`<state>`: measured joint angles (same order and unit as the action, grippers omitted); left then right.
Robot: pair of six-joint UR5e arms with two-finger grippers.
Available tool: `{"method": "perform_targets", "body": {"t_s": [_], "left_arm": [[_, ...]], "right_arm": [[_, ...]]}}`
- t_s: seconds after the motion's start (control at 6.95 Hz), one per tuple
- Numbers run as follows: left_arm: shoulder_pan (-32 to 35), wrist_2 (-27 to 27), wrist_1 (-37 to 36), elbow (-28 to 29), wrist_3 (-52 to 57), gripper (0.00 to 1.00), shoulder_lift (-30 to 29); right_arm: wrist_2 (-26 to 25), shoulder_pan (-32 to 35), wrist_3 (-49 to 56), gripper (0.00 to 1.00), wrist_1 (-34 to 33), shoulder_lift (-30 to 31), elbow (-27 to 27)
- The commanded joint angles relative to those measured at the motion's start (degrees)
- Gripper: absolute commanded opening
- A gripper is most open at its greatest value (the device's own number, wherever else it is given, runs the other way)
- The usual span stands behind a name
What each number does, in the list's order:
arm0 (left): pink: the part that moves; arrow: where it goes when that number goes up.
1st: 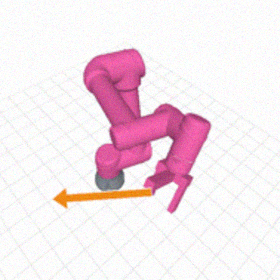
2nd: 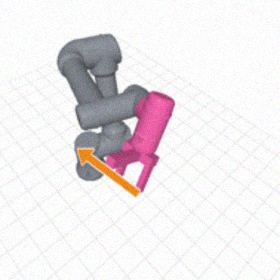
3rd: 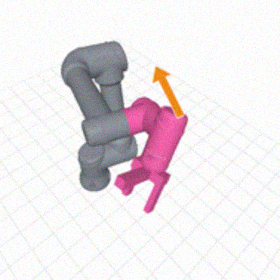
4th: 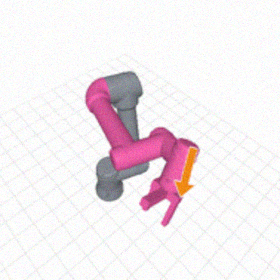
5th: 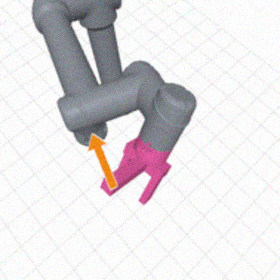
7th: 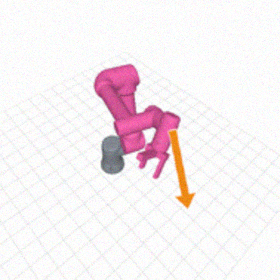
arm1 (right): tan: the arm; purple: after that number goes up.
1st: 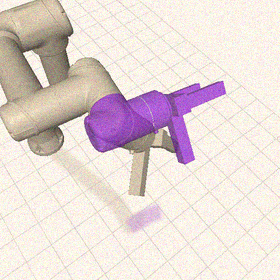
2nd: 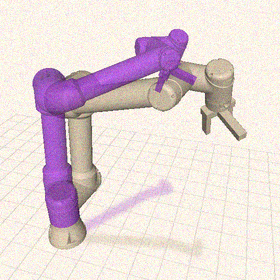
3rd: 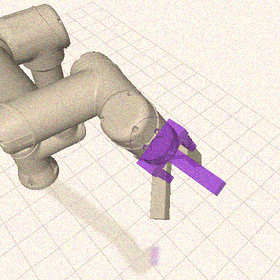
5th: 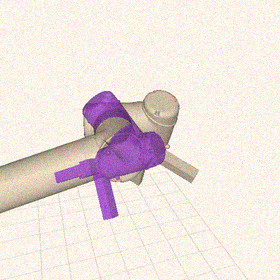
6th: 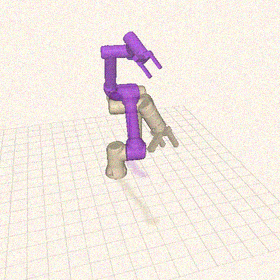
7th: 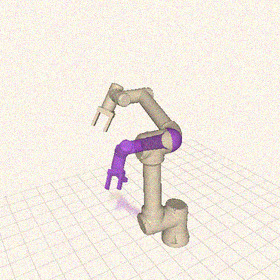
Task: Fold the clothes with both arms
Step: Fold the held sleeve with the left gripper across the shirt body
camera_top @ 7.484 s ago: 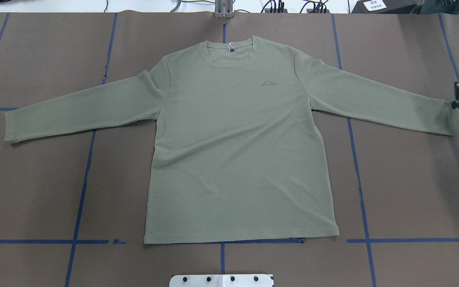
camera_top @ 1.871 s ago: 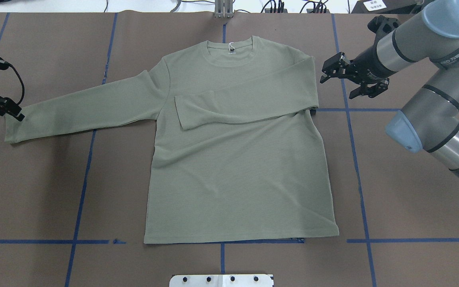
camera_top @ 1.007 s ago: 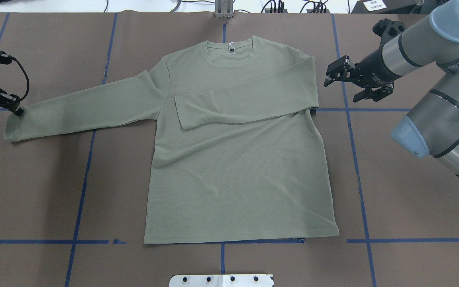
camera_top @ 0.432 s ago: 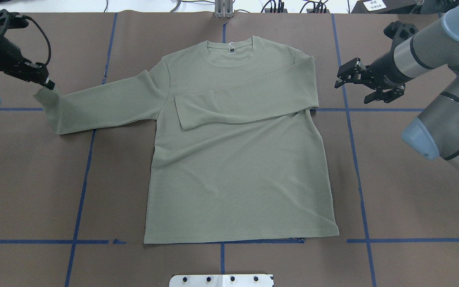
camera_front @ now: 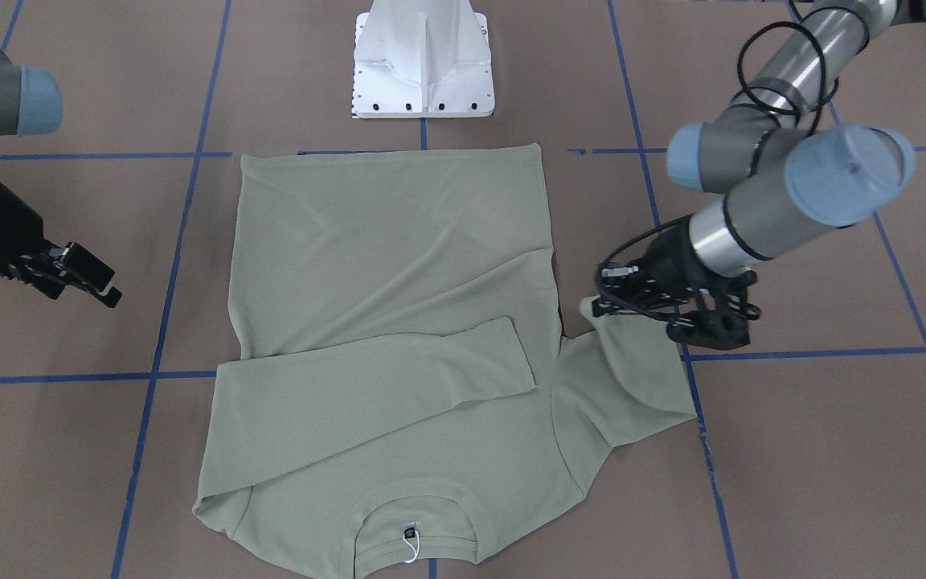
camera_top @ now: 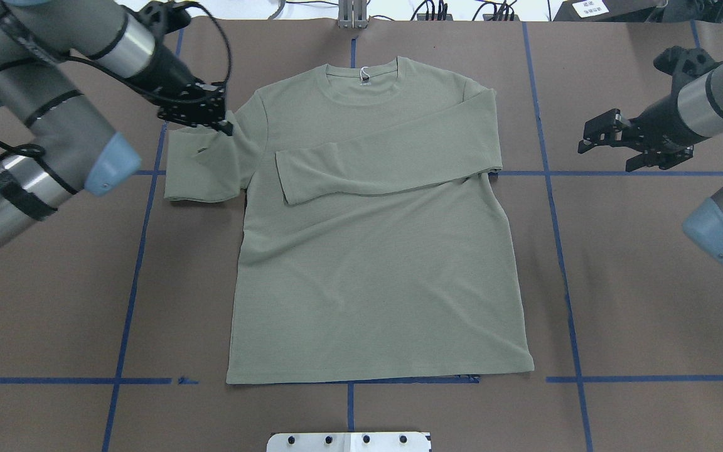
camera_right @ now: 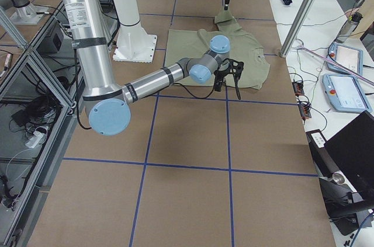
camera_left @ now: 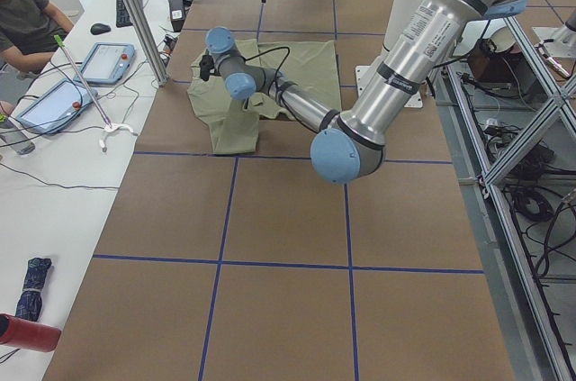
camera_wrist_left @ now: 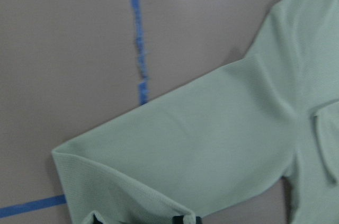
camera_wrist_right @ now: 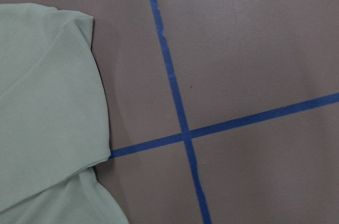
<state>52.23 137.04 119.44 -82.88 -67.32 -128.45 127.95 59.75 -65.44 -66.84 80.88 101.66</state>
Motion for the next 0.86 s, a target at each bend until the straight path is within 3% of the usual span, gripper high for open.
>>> {"method": "perform_targets", "body": {"t_s": [0.0, 0.14, 0.29, 0.72], "left_arm": [[-9.1, -12.9, 9.1, 12.9, -18.8, 0.0, -15.9], [-12.2, -19.9, 13.2, 22.5, -22.5, 0.0, -23.5], [-15.3, -26.5, 17.1, 27.1, -25.5, 0.0, -26.7], [-19.2, -36.5, 24.3, 38.6, -30.8, 0.0, -34.1]], "right_arm": [[0.5, 2.8, 5.9, 1.0, 0.2, 3.9, 0.3], [0.4, 3.7, 7.9, 1.0, 0.3, 5.2, 0.3], [0.5, 4.5, 8.7, 1.0, 0.2, 5.7, 0.1], [0.4, 4.6, 8.6, 1.0, 0.3, 6.5, 0.5]]}}
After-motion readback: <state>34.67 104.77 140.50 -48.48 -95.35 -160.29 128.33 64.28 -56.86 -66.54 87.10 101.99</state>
